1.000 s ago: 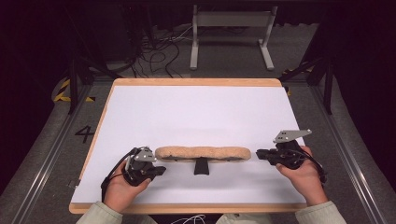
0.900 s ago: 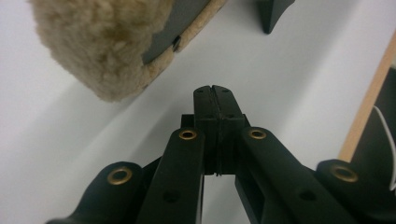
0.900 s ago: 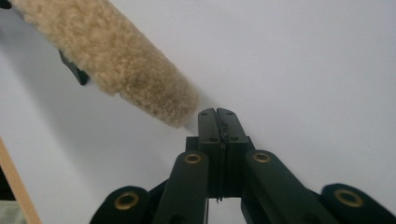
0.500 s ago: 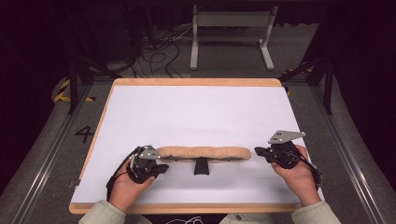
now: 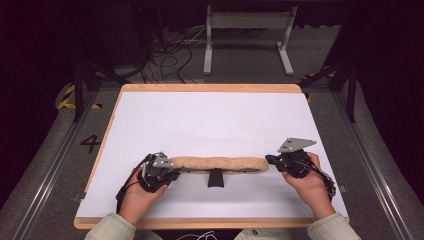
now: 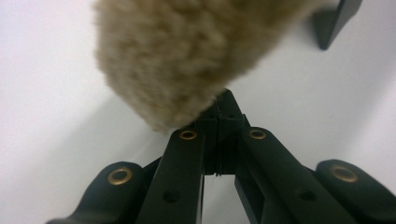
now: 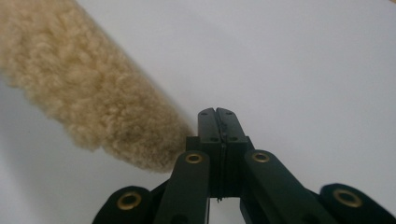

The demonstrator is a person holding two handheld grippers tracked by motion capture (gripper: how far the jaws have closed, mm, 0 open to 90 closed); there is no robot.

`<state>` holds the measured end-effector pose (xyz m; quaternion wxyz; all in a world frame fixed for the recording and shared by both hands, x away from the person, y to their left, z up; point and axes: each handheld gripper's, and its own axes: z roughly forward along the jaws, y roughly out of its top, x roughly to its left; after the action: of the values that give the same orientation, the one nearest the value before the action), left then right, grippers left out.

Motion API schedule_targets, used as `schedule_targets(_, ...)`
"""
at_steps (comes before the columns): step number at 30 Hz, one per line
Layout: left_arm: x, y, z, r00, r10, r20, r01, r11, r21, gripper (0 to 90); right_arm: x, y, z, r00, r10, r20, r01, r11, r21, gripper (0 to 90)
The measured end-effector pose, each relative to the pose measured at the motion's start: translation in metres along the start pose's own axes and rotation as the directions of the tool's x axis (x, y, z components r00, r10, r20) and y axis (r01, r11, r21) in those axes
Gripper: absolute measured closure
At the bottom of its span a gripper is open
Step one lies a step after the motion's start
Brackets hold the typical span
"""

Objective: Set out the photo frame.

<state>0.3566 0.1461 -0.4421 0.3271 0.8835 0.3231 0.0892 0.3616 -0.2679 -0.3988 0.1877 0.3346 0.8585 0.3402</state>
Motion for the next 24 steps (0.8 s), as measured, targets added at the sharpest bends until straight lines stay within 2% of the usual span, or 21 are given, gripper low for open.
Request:
schedule_targets(2,0.0,0.0,0.001,1.0,-0.008,0.001,0.008,1.0,-0.002,90.0,0.0,0.0,0.001,1.0,-0.003,-0.005,0.003,1.0,0.002,90.0)
schedule_targets(7,-0.001,0.002,0.002,0.9998,0.007,-0.016,-0.007,1.0,0.003,90.0,0.0,0.0,0.002,0.9999,-0.001,-0.012,0.001,1.0,0.003,90.0)
schedule_targets(13,0.006,0.008,0.006,0.9997,0.005,-0.022,-0.006,1.0,-0.002,90.0,0.003,0.0,0.001,0.9998,-0.008,-0.02,0.008,1.0,0.015,90.0)
schedule_targets(15,0.01,0.012,0.008,0.999,0.013,-0.042,-0.013,0.9999,-0.003,90.0,0.004,-0.001,0.0,0.9998,-0.006,-0.021,0.007,1.0,0.012,90.0)
schedule_targets(24,0.026,0.024,0.017,0.9993,-0.027,-0.026,0.027,0.9995,-0.015,90.0,0.007,-0.002,-0.002,0.9994,-0.006,-0.033,0.007,1.0,0.025,90.0)
